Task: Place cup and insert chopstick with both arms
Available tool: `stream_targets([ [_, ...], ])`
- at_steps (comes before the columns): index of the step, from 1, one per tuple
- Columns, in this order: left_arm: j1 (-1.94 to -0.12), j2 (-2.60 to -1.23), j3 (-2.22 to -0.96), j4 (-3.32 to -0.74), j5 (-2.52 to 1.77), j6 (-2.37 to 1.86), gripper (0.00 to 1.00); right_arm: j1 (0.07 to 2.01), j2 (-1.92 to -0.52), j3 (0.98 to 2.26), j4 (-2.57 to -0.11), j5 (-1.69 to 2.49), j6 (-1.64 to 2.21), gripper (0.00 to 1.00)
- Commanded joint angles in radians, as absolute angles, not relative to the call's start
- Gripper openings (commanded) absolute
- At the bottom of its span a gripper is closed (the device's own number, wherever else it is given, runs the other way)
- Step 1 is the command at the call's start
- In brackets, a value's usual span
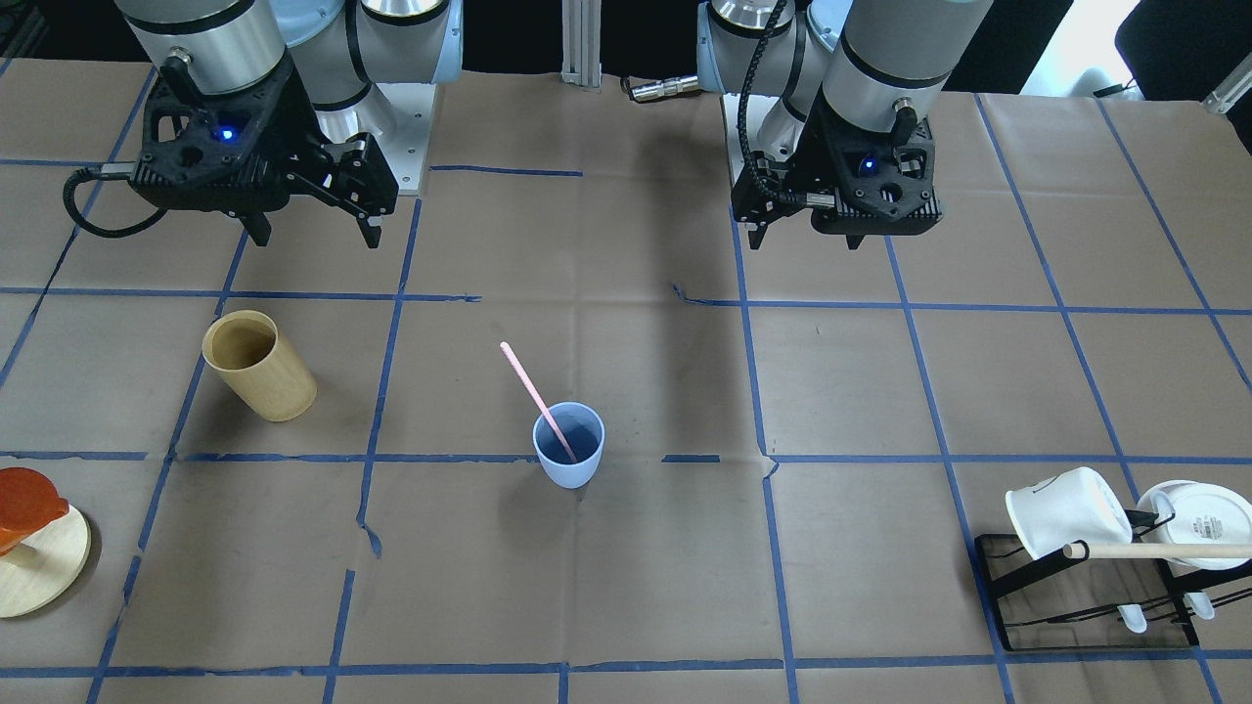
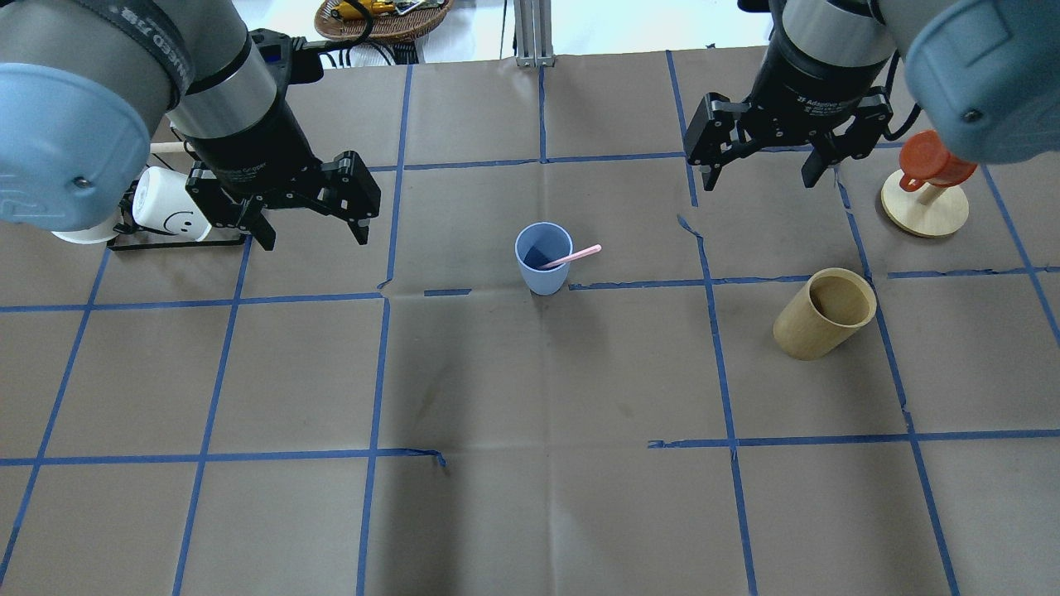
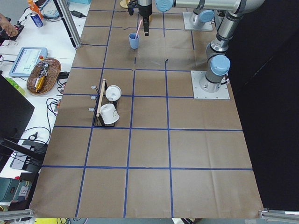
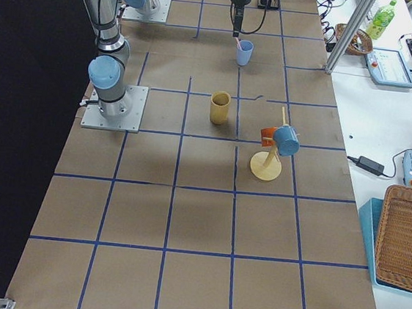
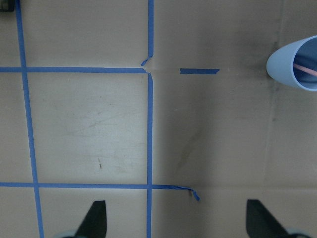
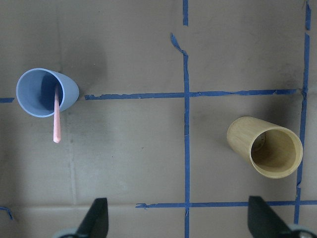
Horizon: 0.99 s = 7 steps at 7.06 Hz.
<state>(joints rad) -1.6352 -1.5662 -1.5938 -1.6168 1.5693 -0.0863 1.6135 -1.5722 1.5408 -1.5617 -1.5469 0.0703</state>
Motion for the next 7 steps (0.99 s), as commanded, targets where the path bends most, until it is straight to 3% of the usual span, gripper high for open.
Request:
stream_targets([
  [1,-1.634,-1.566,-1.594,-1.617,1.569,-0.086,1.0,1.598,-1.574,1.542,-1.545,-1.546,0.069,1.0],
  [7,-1.635,-1.566,-1.594,-1.617,1.569,-0.086,1.0,1.605,-1.581,1.542,-1.549,-1.548,0.081,1.0],
])
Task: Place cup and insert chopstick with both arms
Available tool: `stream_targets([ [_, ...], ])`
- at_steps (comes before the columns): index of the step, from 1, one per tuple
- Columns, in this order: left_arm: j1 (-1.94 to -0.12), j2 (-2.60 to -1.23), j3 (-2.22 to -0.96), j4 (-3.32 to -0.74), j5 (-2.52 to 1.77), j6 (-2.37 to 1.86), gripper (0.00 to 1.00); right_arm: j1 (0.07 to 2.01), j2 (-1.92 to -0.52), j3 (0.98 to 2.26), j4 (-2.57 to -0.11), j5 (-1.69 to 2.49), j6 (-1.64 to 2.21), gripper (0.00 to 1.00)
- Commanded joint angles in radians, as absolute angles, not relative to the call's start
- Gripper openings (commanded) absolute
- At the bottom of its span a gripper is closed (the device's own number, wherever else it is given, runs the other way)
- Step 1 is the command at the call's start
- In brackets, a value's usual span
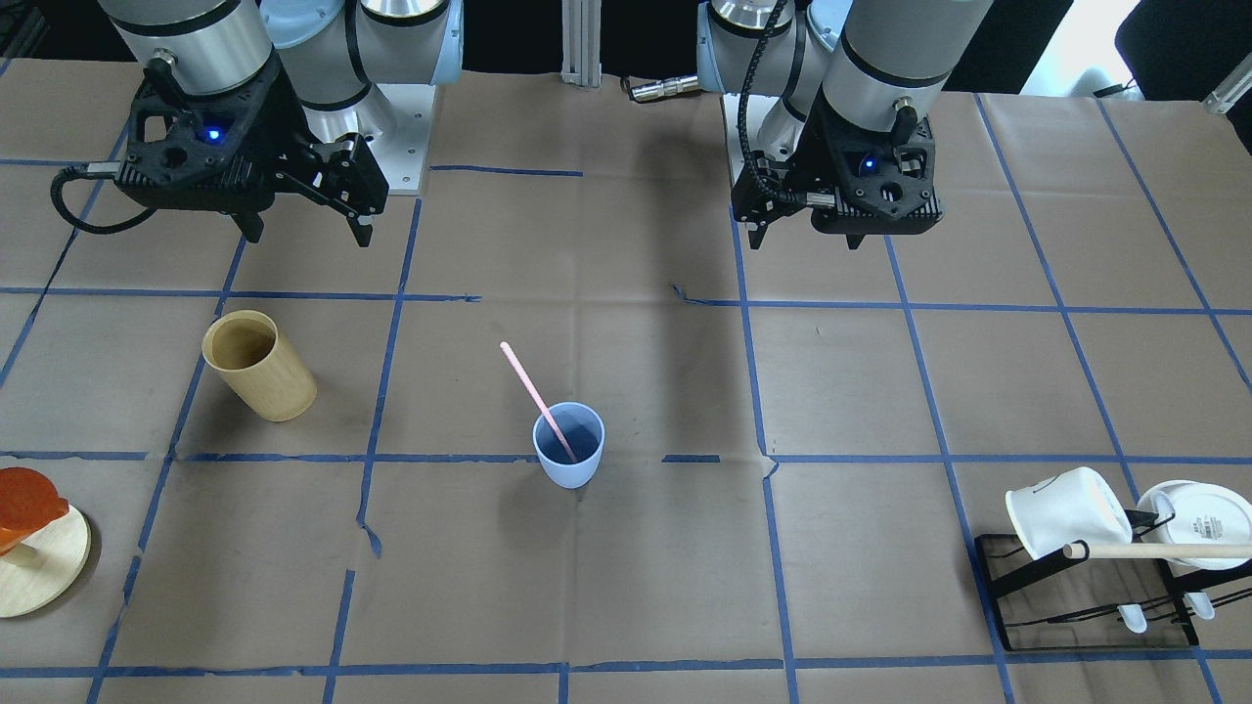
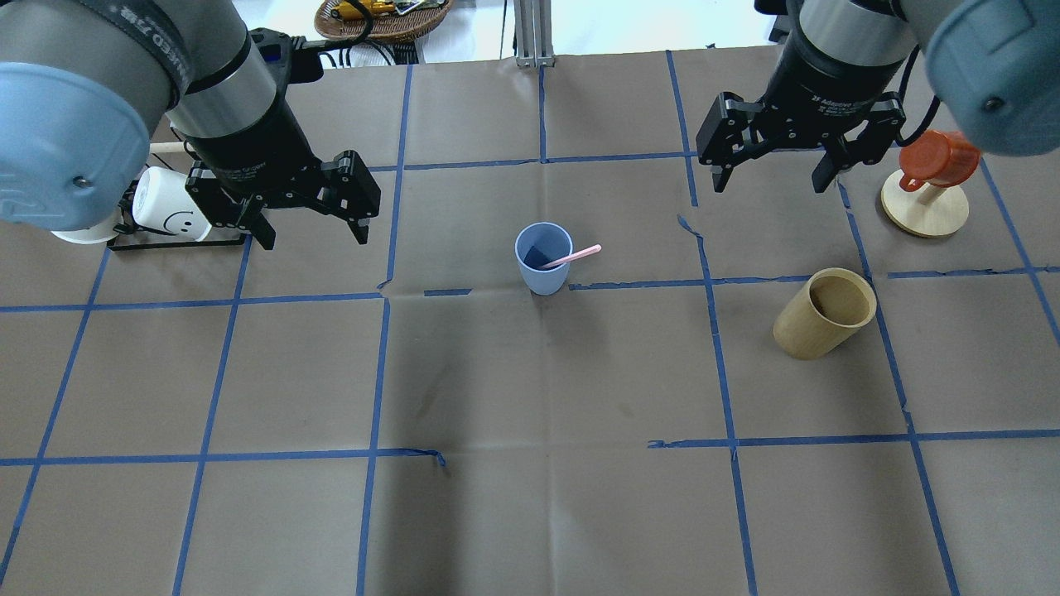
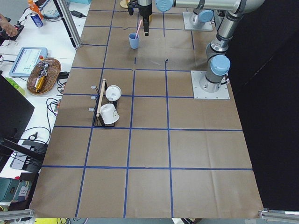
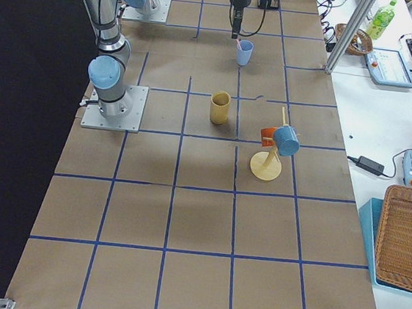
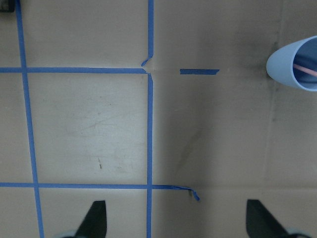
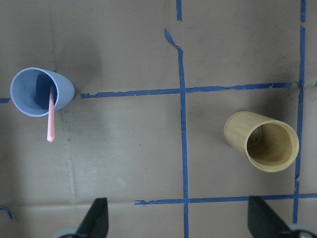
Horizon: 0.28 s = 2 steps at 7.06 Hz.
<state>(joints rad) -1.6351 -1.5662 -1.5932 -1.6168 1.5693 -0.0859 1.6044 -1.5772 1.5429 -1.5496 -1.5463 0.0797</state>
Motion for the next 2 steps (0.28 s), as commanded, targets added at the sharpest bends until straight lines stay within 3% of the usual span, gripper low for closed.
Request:
stream_targets([
  [1,-1.634,-1.566,-1.592,-1.617,1.569,-0.086,1.0,1.606,-1.583,1.549,-1.554,-1.543,0.084,1.0],
  [2,-1.635,-1.566,-1.592,-1.617,1.569,-0.086,1.0,1.608,-1.582,1.557,-1.56,-1.539,0.125,1.0],
])
